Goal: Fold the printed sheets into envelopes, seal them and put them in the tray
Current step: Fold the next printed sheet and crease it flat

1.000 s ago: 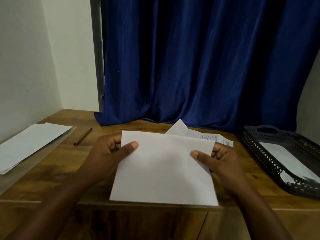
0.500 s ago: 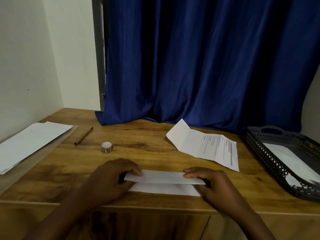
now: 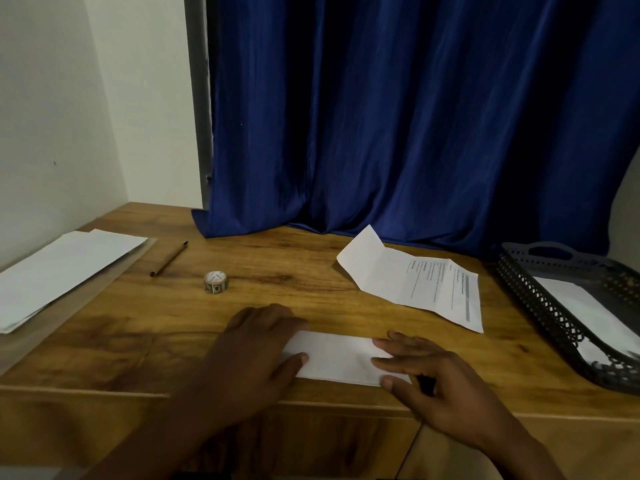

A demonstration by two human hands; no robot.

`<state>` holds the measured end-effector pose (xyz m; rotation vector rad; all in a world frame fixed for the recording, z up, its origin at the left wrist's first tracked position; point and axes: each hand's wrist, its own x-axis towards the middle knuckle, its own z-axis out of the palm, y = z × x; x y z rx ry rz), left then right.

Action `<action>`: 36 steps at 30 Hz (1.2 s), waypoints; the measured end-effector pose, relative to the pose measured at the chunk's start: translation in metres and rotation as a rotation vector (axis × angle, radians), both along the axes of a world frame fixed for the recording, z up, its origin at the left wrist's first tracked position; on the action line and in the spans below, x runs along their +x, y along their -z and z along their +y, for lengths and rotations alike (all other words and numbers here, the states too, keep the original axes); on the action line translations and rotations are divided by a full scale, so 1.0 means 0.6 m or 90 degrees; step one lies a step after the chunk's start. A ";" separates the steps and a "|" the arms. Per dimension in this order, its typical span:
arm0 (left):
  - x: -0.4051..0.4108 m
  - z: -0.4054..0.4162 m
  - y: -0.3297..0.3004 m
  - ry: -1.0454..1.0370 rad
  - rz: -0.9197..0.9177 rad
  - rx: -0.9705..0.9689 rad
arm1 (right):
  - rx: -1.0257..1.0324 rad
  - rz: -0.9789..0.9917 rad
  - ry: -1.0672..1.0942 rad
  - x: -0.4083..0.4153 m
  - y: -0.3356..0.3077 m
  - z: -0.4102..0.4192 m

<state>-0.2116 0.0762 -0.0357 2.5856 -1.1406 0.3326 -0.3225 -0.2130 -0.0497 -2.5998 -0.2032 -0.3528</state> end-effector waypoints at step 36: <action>-0.018 0.015 0.041 -0.091 0.052 0.160 | -0.206 0.119 0.153 0.004 0.009 0.101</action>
